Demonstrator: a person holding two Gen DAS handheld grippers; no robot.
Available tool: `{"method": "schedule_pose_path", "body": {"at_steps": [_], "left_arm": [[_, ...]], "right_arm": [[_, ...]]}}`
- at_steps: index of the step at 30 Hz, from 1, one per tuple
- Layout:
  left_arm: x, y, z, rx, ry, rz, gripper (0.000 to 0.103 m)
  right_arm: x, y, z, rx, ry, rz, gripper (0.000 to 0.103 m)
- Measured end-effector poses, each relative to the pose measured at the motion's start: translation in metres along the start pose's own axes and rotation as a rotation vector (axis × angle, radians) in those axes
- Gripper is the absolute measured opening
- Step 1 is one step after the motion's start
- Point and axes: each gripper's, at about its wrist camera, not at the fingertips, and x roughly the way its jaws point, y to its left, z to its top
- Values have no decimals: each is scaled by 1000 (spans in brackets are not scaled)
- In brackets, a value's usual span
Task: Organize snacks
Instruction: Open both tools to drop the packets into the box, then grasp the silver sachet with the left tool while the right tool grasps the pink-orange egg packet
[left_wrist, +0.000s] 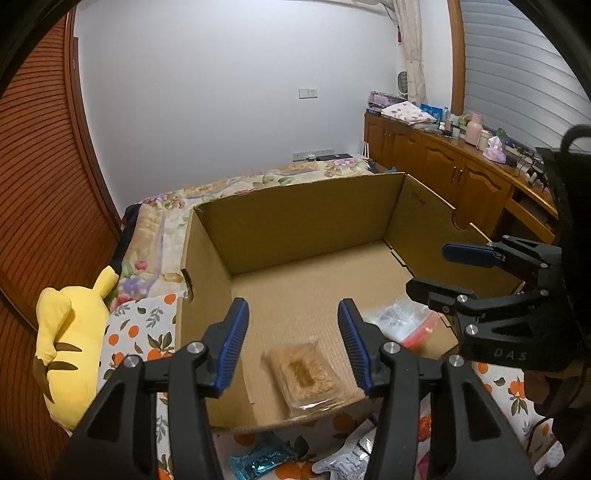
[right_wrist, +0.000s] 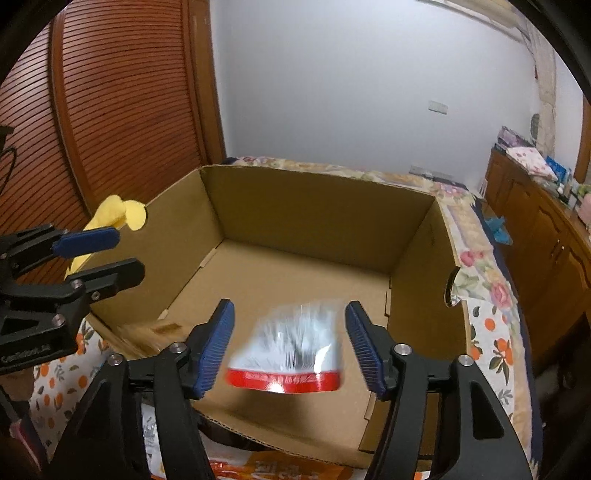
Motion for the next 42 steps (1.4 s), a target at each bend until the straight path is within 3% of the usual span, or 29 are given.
{"method": "schedule_pose_path", "body": {"at_steps": [10, 18, 32, 42], "left_arm": [[-43, 2, -24, -22, -41, -55, 61], [-79, -6, -53, -17, -72, -86, 73], [-77, -15, -133, -54, 30, -84, 74], [-67, -22, -172, -91, 88, -101, 74]], "right_arm": [[-52, 11, -15, -40, -53, 37, 68], [-101, 21, -50, -55, -75, 89, 68], [-91, 27, -138, -73, 53, 129, 64], [-80, 34, -161, -113, 135, 133, 62]]}}
